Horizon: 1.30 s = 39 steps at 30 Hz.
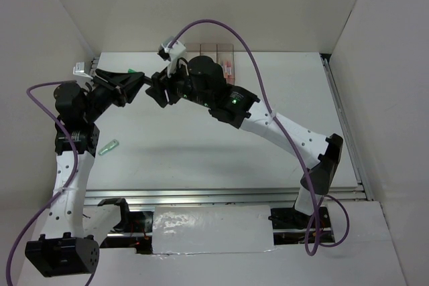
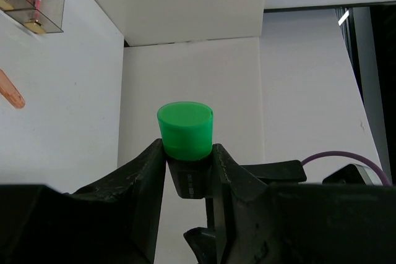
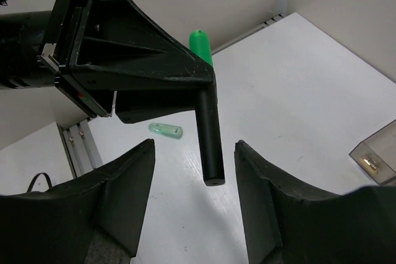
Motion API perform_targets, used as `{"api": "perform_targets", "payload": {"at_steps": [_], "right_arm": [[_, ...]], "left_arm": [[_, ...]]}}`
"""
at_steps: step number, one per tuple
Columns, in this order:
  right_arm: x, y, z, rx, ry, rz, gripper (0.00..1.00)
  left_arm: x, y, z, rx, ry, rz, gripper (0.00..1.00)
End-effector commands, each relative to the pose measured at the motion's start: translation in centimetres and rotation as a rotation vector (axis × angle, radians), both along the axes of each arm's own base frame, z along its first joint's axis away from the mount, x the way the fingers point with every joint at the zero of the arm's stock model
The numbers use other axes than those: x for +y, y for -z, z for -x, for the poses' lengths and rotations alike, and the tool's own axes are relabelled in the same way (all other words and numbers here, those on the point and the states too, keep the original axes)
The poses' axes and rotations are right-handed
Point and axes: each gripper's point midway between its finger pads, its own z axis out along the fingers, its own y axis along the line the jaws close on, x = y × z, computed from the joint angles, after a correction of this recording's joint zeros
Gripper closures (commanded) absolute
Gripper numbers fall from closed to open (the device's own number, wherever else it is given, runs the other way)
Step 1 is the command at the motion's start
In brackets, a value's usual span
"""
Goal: Sort the stationery into containers
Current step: Pass the stationery from the left arm to the right, then place the stationery into the container
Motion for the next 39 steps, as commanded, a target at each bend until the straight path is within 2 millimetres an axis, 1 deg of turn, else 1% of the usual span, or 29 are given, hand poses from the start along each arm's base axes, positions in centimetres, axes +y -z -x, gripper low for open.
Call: {"api": "perform_targets", "payload": {"at_steps": [1,3,4,9,11,12,13,14,15,16,18,19,21,23,24,25,26,27,28,29,30,31,32,33,34,36,37,38,39], "right_arm": [[-0.3,-3.3,0.5,-0.068,0.002,-0.069,0.42],[-0.3,-3.0,0.5,-0.068,0.000,-0.060,0.49],[-0.4,-3.1,0.5,-0.073,0.001,-0.062,0.56],[-0.2,-2.5,0.5,-0.072,-0.009,-0.050,0.73],[-0.2,-2.7,0.5,-0.077,-0.010,-0.052,0.77],[-0.1,-2.6,0.4,-0.079,-0.012,-0.050,0.83],[-0.1,-2.5,0.4,-0.079,-0.011,-0.047,0.86],[-0.2,-2.6,0.4,-0.083,-0.009,-0.047,0.89],[-0.3,-2.7,0.4,-0.085,-0.008,-0.047,0.95],[-0.4,-2.5,0.2,-0.086,-0.003,-0.043,0.99],[-0.8,-2.7,0.0,-0.089,0.006,-0.044,1.00],[-0.9,-2.3,-0.1,-0.085,0.009,-0.038,1.00],[-1.6,-2.2,-0.4,-0.084,0.022,-0.035,1.00],[-2.3,-2.4,-0.9,-0.084,0.039,-0.039,1.00],[-2.7,-2.3,-1.1,-0.080,0.047,-0.038,1.00],[-3.4,-1.7,-2.0,-0.071,0.070,-0.031,1.00],[-3.9,-1.7,-2.3,-0.067,0.081,-0.035,1.00],[-4.3,-1.0,-2.9,-0.050,0.097,-0.031,1.00],[-5.7,-0.7,-4.7,-0.043,0.160,-0.032,1.00],[-6.5,-0.5,-5.8,-0.038,0.201,-0.035,1.00],[-7.2,0.3,-6.9,-0.015,0.241,-0.034,1.00],[-8.4,1.4,-9.0,0.002,0.297,-0.023,1.00],[-9.4,1.7,-10.4,0.007,0.353,-0.022,1.00],[-11.2,2.3,-12.6,0.029,0.419,-0.025,1.00],[-11.5,4.1,-14.3,0.057,0.458,-0.007,1.00],[-12.9,5.1,-17.0,0.088,0.530,-0.019,1.00],[-13.8,7.0,-19.1,0.108,0.567,0.002,1.00],[-14.0,6.7,-20.2,0.095,0.586,-0.010,1.00],[-14.1,8.8,-21.7,0.114,0.604,0.016,1.00]], "left_arm": [[-0.6,-2.8,1.3,-0.087,0.035,0.006,1.00],[-0.6,-3.0,1.2,-0.089,0.032,0.007,1.00],[-0.6,-3.1,1.3,-0.091,0.031,0.007,1.00],[-0.6,-3.3,1.4,-0.095,0.032,0.005,1.00],[-0.6,-3.3,1.4,-0.095,0.032,0.006,1.00],[-0.6,-3.2,1.3,-0.092,0.034,0.008,1.00],[-0.6,-3.2,1.3,-0.092,0.032,0.008,0.96],[-0.6,-3.2,1.3,-0.092,0.032,0.009,0.91],[-0.6,-3.1,1.2,-0.089,0.032,0.008,0.78],[-0.6,-3.1,1.3,-0.092,0.034,0.007,0.67],[-0.6,-2.6,1.1,-0.080,0.030,0.006,0.44],[-0.6,-2.4,1.0,-0.077,0.030,0.001,0.20],[-0.5,-1.8,0.8,-0.072,0.018,-0.020,0.01],[-0.1,-1.2,0.7,-0.051,-0.001,-0.047,0.01],[0.5,-0.8,0.4,-0.060,-0.018,-0.102,0.01],[1.3,-0.7,0.0,-0.063,-0.045,-0.141,0.01],[1.8,-1.5,-0.4,-0.084,-0.060,-0.182,0.01],[2.4,-0.8,-0.7,-0.091,-0.073,-0.282,0.01],[3.1,-2.5,-0.8,-0.133,-0.100,-0.350,0.01],[3.6,-1.9,-1.6,-0.114,-0.113,-0.413,0.01],[4.6,-0.6,-2.1,-0.084,-0.142,-0.529,0.01],[5.1,-1.4,-2.1,-0.105,-0.166,-0.586,0.01],[5.9,-0.7,-2.5,-0.106,-0.180,-0.674,0.01],[6.6,-0.2,-2.6,-0.077,-0.211,-0.716,0.01],[7.0,0.2,-2.7,-0.074,-0.221,-0.749,0.01],[7.9,0.9,-2.7,-0.077,-0.247,-0.825,0.01],[8.4,0.7,-2.3,-0.090,-0.281,-0.851,0.01],[8.8,0.8,-2.1,-0.103,-0.297,-0.888,0.01],[9.2,1.2,-2.1,-0.107,-0.319,-0.913,0.01]]}}
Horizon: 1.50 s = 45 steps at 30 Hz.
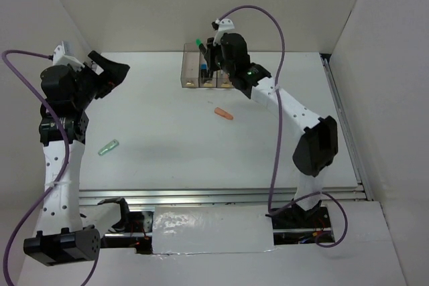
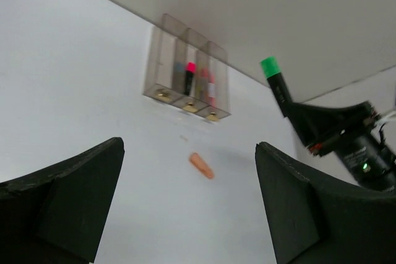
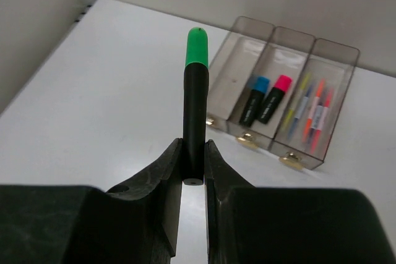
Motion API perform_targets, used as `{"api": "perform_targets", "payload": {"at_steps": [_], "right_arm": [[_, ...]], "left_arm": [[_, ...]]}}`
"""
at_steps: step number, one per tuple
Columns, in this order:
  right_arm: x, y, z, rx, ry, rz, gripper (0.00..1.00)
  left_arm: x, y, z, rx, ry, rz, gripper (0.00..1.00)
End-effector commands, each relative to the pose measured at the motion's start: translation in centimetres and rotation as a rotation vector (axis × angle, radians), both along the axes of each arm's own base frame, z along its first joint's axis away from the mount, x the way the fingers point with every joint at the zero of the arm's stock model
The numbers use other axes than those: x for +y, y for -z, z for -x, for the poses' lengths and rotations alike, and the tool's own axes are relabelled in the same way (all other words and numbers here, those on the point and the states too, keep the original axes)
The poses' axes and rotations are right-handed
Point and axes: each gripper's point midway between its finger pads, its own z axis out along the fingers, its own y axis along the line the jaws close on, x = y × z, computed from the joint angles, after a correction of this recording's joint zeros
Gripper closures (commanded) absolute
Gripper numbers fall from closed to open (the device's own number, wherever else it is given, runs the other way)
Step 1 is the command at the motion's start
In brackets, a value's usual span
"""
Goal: Sort the stationery into containers
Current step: Place the stationery into the container
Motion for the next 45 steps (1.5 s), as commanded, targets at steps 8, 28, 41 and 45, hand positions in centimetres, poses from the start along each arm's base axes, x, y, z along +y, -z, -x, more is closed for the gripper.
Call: {"api": "perform_targets", "payload": {"at_steps": [8,28,41,45], "right_arm": [[-0.7,4.9,-11.3,-0.053,0.213,-0.040,1.00],[-0.8,13.9,-18.7,-0.146,0.370,0.009,0.92],[-1.1,13.8,-18.8,-0.156,0.370,0.017,0.41],[-1.5,10.8,-17.6,-0.167,0.348,0.011,0.25]], "left_arm": [[4.7,3.5,1.3,0.020,-0.181,-0.363,0.01],[5.4,8.9,0.7,0.175,-0.159,-0.347,0.01],[6.7,10.7,0.7,0.305,-0.104,-0.428,0.01],[8.0,10.8,1.6,0.343,-0.043,-0.497,0.01]]}}
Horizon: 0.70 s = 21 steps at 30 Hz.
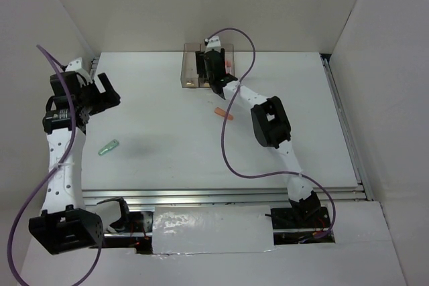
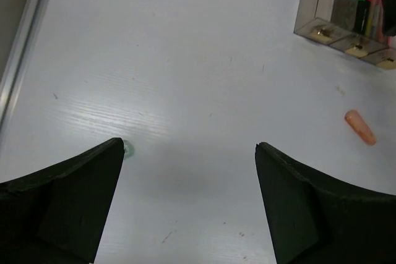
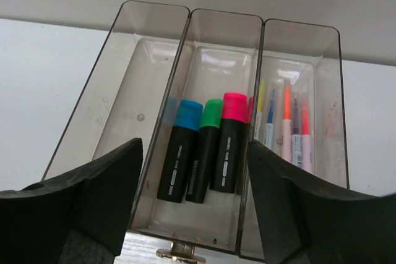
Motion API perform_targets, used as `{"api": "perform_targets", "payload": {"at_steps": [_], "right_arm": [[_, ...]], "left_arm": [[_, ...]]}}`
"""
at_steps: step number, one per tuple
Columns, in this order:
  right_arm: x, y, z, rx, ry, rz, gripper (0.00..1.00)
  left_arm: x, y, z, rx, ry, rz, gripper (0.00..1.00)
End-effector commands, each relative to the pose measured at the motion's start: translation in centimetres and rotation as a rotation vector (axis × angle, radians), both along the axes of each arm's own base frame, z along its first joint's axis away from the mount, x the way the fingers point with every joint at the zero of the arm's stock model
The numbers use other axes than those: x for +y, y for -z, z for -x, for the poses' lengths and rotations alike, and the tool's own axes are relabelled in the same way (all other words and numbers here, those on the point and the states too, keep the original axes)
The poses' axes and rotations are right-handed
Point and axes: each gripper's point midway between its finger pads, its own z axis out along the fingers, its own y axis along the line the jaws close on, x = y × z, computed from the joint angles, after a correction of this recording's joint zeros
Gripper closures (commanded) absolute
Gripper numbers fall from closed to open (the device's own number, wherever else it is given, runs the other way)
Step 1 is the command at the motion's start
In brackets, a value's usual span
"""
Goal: Sort the stationery into containers
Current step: Place the stationery into the container, then grab a piece of stationery with the left arm
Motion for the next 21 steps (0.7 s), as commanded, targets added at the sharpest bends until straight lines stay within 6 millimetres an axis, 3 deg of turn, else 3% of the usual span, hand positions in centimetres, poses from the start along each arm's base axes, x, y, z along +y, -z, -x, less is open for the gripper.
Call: {"api": "perform_targets", "payload": {"at_steps": [1,2,3,4,5,7,8,9,10,11,12,13,14,15,16,17,18,19,21], "right_arm": [[-0.9,-7.6,0.8,-0.105,-0.004,-0.058,0.24],[-1.0,-8.5,1.3,-0.105,-0.015,-0.062,0.24],[-0.9,-11.8,2.3,-0.129,-0.046,-0.086,0.26],[-1.2,-11.0,3.1,-0.084,-0.069,-0.073,0.28],[-1.4,-14.6,4.6,-0.116,-0.105,-0.094,0.29],[-0.8,-14.2,7.2,-0.048,-0.229,-0.071,0.34],[-1.4,-16.9,8.8,-0.063,-0.266,-0.077,0.38],[-1.3,-17.3,10.0,-0.044,-0.300,-0.069,0.40],[-1.3,-15.6,11.4,0.027,-0.347,-0.045,0.42],[-1.7,-17.2,13.0,0.019,-0.382,-0.045,0.44],[-1.9,-15.3,14.4,0.086,-0.412,-0.031,0.46],[-2.2,-14.7,15.2,0.107,-0.422,-0.029,0.47],[-2.9,-16.1,16.5,0.096,-0.432,-0.047,0.48],[-3.2,-14.0,17.8,0.157,-0.458,-0.042,0.49],[-3.5,-13.8,18.5,0.171,-0.467,-0.046,0.50],[-4.1,-14.3,19.4,0.176,-0.472,-0.059,0.52],[-4.4,-12.9,20.4,0.217,-0.481,-0.056,0.53],[-4.7,-13.5,21.2,0.212,-0.497,-0.068,0.54],[-5.4,-12.1,22.3,0.254,-0.500,-0.073,0.55]], "left_arm": [[0.1,-1.3,1.0,0.008,0.164,-0.086,0.01],[0.5,-1.2,1.4,0.015,0.200,-0.097,0.01],[0.3,-1.0,1.7,0.021,0.261,-0.111,0.01],[0.2,-0.1,2.6,0.053,0.359,-0.166,0.02],[0.4,0.5,2.9,0.077,0.375,-0.186,0.03],[1.1,2.6,4.3,0.159,0.446,-0.230,0.09],[1.3,4.0,4.9,0.205,0.464,-0.230,0.11],[1.8,5.0,5.3,0.246,0.487,-0.247,0.13],[2.6,6.2,5.9,0.289,0.474,-0.236,0.18],[2.8,8.0,6.8,0.356,0.481,-0.204,0.21],[3.2,8.7,7.3,0.375,0.518,-0.223,0.25],[3.5,10.1,8.2,0.402,0.537,-0.206,0.25],[3.6,11.0,8.6,0.416,0.562,-0.211,0.25],[4.3,11.9,9.0,0.428,0.614,-0.266,0.24],[4.5,13.5,9.7,0.458,0.642,-0.271,0.24],[5.0,14.7,9.8,0.490,0.668,-0.275,0.24],[5.6,15.4,9.9,0.503,0.681,-0.281,0.25],[5.9,15.8,9.7,0.507,0.693,-0.280,0.25],[6.8,16.9,8.8,0.525,0.680,-0.260,0.26]]}}
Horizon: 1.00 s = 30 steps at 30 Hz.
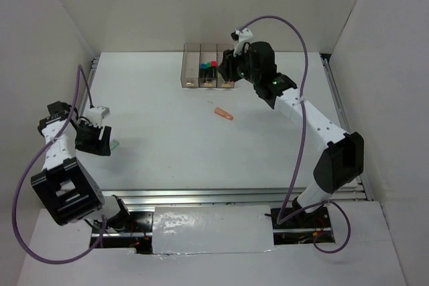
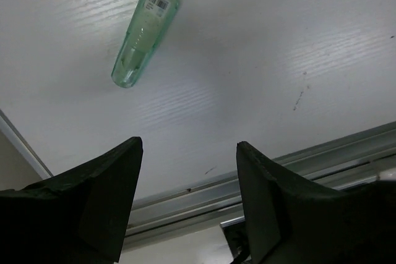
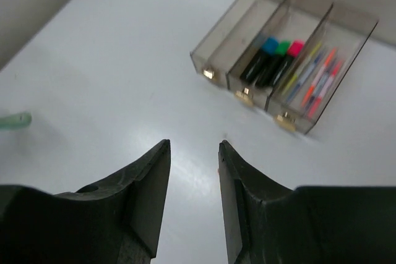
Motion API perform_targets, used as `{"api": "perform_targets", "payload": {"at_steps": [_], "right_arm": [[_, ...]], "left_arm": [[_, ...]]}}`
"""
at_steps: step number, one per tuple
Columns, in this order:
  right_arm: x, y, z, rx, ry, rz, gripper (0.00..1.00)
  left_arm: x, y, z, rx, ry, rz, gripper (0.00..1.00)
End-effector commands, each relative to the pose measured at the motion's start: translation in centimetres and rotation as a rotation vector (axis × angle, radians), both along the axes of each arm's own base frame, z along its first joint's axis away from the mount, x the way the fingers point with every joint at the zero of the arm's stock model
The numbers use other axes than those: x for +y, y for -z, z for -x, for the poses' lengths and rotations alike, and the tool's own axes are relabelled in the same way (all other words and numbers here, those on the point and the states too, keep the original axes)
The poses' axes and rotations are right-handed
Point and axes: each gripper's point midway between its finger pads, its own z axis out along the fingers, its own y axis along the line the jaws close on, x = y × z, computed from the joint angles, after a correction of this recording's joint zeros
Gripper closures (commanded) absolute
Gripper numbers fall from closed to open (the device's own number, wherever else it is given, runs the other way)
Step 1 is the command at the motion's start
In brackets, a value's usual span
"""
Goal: Sort the stationery into containers
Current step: Grab a piece of stationery with the left arm
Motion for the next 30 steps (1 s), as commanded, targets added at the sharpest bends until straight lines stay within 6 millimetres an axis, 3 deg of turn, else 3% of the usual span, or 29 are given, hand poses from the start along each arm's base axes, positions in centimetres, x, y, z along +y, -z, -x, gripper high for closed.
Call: {"api": "perform_targets", "payload": {"at_steps": [1,2,7,9,15,30], "right_arm": [[-0.6,5.2,3.1,0.178,-0.073,0.036,0.56],[-0.9,6.1,3.6,0.199,-0.074,0.045,0.57],[-2.3,7.3,5.2,0.236,-0.069,0.024,0.62],[-3.1,8.3,5.3,0.261,-0.055,0.023,0.63],[-4.6,8.7,4.9,0.272,-0.025,0.015,0.65],[-6.1,10.4,4.5,0.336,-0.001,-0.008,0.66]], "left_arm": [[1.9,0.4,-2.2,-0.052,0.097,-0.056,0.27],[2.3,1.1,-2.9,-0.043,0.086,-0.055,0.28],[3.7,2.8,-5.7,-0.036,0.073,-0.071,0.42],[3.9,3.7,-6.5,-0.019,0.090,-0.084,0.44],[4.4,5.1,-7.2,0.022,0.173,-0.093,0.44],[4.1,8.9,-4.9,0.098,0.301,-0.060,0.40]]}}
